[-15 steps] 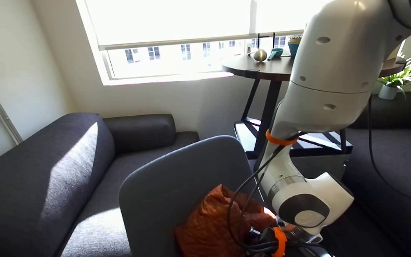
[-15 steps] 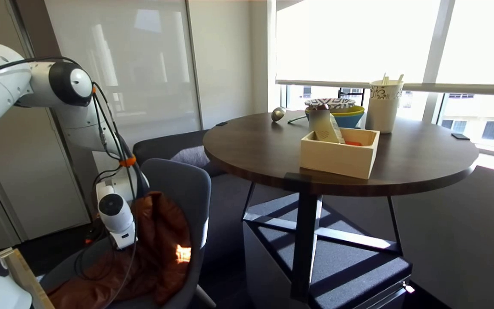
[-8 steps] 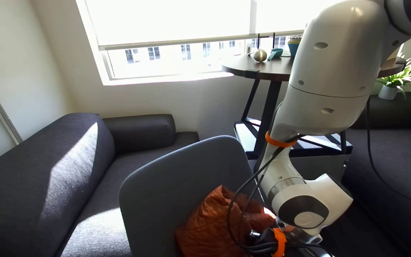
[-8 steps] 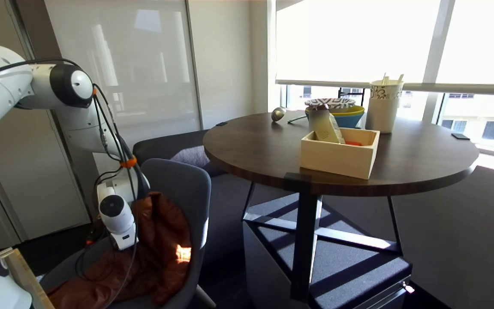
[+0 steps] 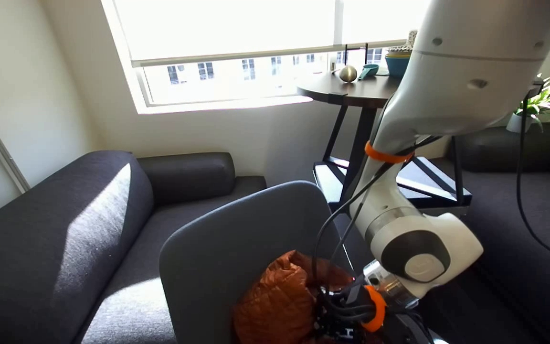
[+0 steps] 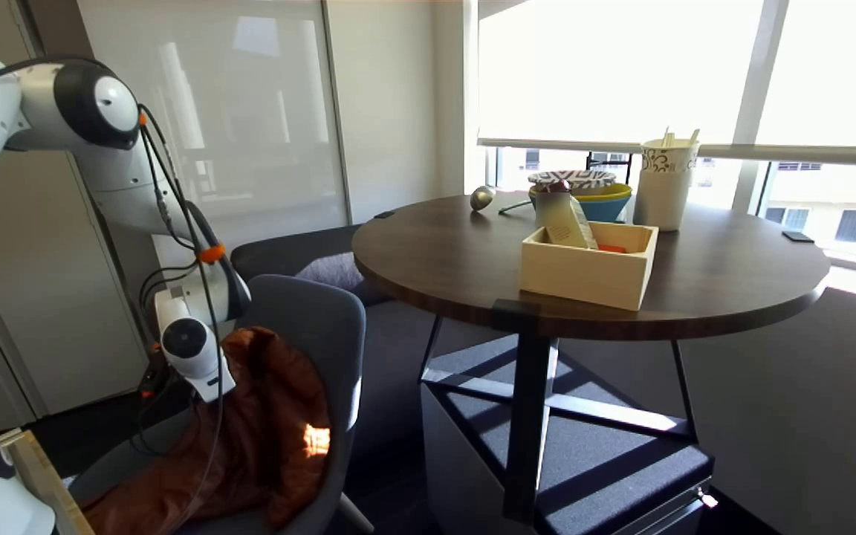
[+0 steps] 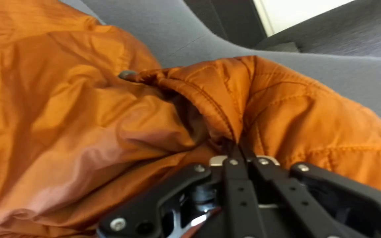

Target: Hang the towel over the chair

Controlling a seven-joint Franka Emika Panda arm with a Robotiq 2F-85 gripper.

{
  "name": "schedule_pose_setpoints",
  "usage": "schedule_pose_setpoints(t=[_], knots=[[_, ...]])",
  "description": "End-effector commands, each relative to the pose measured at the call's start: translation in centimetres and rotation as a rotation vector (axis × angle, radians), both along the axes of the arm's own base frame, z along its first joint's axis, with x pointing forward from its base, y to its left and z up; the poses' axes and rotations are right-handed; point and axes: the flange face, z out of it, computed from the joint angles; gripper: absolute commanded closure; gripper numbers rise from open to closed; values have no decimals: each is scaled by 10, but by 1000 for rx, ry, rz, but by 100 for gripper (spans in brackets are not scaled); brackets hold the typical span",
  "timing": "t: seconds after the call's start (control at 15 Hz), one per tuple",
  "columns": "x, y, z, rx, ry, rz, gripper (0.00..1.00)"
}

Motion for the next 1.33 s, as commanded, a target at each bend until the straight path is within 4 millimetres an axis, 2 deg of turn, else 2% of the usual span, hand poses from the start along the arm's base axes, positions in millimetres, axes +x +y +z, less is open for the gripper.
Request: schedule_pose_setpoints(t=[0.0, 0.2, 0.33, 0.4, 0.47, 0.53, 0.6, 0.8, 0.87, 1.0, 1.13, 1.27], knots=[[4, -9, 81, 58, -164, 47, 99], [5, -15, 137, 64, -273, 66, 99], [4, -16, 168, 66, -333, 82, 99], [-2, -12, 177, 77, -346, 96, 99], [-5, -11, 178, 76, -333, 98, 99], [-10, -12, 165, 72, -277, 102, 99], [3, -10, 167, 74, -308, 87, 97], [-10, -12, 163, 68, -283, 97, 97], [-3, -4, 163, 81, -302, 100, 99], [19, 13, 186, 87, -397, 135, 99], [38, 29, 214, 66, -477, 214, 99], [59, 41, 252, 33, -566, 276, 99]])
